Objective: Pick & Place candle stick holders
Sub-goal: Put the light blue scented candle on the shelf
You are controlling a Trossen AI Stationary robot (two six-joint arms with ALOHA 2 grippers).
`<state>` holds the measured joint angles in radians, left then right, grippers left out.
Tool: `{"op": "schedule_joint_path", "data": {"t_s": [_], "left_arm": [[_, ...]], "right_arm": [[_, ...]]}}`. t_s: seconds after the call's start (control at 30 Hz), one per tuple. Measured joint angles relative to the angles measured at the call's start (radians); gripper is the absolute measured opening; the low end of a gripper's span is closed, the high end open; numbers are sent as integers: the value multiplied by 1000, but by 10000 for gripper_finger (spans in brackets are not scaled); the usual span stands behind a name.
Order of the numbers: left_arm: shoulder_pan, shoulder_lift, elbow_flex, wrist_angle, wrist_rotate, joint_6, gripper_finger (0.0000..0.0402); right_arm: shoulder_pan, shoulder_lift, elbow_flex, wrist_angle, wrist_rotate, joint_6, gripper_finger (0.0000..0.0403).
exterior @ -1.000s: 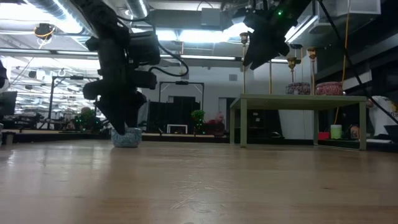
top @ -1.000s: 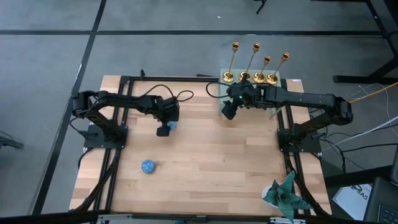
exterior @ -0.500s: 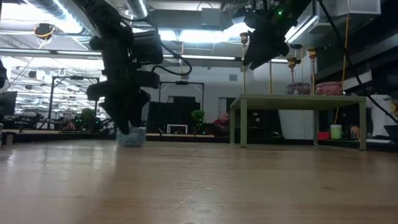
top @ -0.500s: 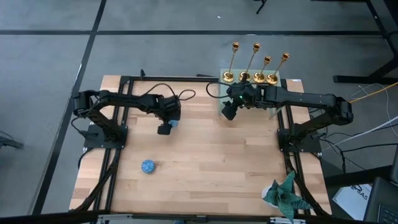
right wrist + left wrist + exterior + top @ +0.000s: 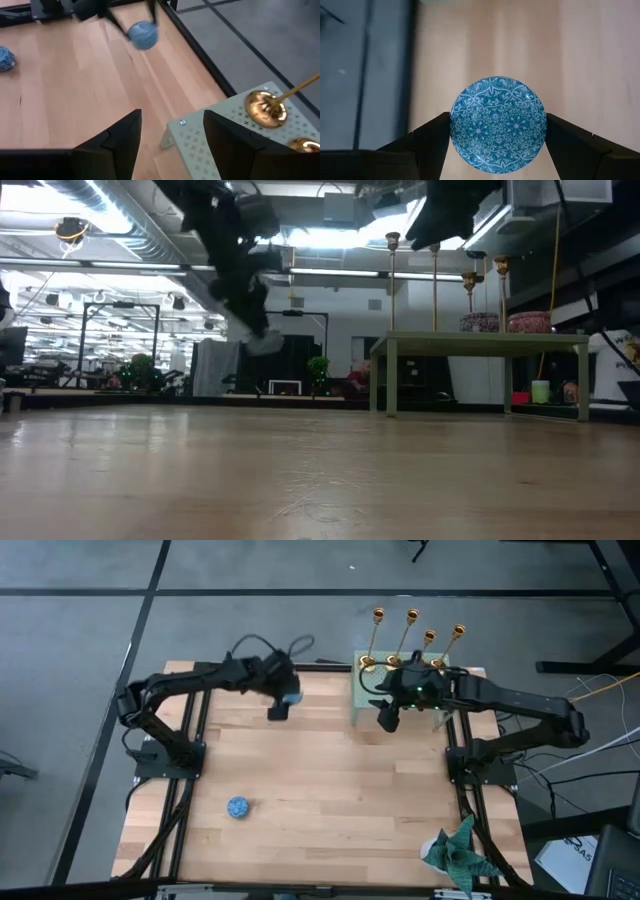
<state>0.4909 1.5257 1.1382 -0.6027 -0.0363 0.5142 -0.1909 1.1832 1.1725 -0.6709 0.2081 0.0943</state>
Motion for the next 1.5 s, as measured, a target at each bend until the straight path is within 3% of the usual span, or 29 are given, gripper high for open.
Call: {"op": "schedule_joint_path", "data": {"t_s": [0.23,0.7,0.83,1.17,1.5], "left_arm": [[6,45,210,30,16,3,281],[-108,479,881,-165,5,-115,281],[-128,575,1020,-185,10,-155,281],[-151,706,1100,-178,38,-232,281],[-149,707,1100,-149,38,-244,296]], "right_arm": [[-1,-61,0,-30,-25,-65,218],[-2,-168,0,-53,-26,-72,218],[-2,-181,0,-73,-26,-71,218],[-5,-171,0,-74,-3,-47,218],[-5,-156,0,-74,9,-20,218]]}}
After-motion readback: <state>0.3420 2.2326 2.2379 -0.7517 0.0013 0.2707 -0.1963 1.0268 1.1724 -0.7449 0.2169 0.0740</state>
